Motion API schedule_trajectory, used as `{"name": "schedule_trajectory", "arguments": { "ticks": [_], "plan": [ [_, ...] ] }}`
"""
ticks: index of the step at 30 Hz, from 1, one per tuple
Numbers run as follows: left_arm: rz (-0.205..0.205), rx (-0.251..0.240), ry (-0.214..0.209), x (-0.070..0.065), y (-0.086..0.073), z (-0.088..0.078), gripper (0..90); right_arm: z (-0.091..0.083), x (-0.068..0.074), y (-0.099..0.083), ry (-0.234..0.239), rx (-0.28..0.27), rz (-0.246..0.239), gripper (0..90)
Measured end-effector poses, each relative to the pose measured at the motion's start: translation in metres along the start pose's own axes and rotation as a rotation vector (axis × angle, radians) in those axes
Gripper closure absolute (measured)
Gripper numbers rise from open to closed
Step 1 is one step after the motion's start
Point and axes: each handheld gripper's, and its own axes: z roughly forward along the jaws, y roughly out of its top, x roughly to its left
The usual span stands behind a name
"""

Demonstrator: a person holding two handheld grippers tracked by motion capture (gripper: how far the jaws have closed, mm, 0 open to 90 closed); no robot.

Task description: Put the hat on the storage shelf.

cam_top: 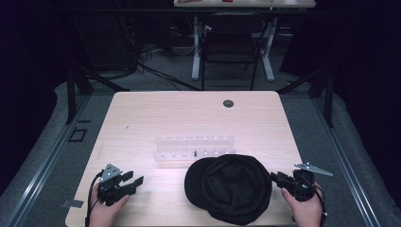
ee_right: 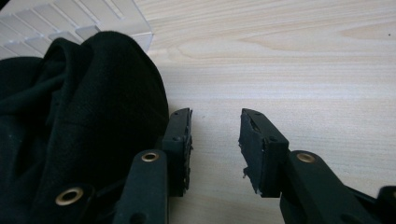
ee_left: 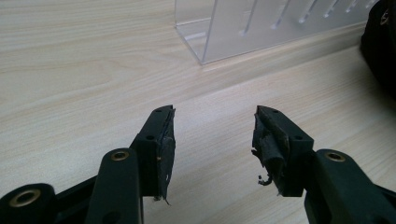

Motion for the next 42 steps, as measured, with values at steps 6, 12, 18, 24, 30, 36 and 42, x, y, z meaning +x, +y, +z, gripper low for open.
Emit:
{"name": "schedule_trajectory", "arguments": {
  "ticks": [6, 12, 18, 24, 30, 36, 42],
  "plan": [
    [-0.002, -0.003, -0.003, -0.001, 0.0, 0.0, 48.5, -0.006, -0.002, 0.004, 0.002, 0.051, 0.023, 67.7],
    [-0.005, -0.003, -0.011, -0.002, 0.0, -0.001, 48.4, -0.015, 0.004, 0.01, 0.002, 0.088, -0.004, 68.7],
    [-0.017, -0.007, -0.014, -0.001, 0.0, -0.001, 48.4, -0.024, 0.009, 0.016, 0.009, 0.083, 0.015, 69.0],
    [-0.03, -0.011, -0.014, -0.001, -0.001, -0.003, 48.3, -0.032, 0.01, 0.025, 0.022, 0.107, 0.041, 69.0],
    [-0.03, -0.014, -0.016, -0.001, -0.001, -0.004, 48.3, -0.044, 0.015, 0.035, 0.065, 0.153, 0.08, 69.8],
    [-0.03, -0.011, -0.018, 0.0, -0.001, -0.004, 48.3, -0.055, 0.022, 0.043, 0.117, 0.186, 0.1, 71.1],
    [-0.025, -0.008, -0.02, -0.001, -0.001, -0.002, 48.3, -0.049, 0.03, 0.043, 0.131, 0.255, 0.092, 72.3]
  ]
}}
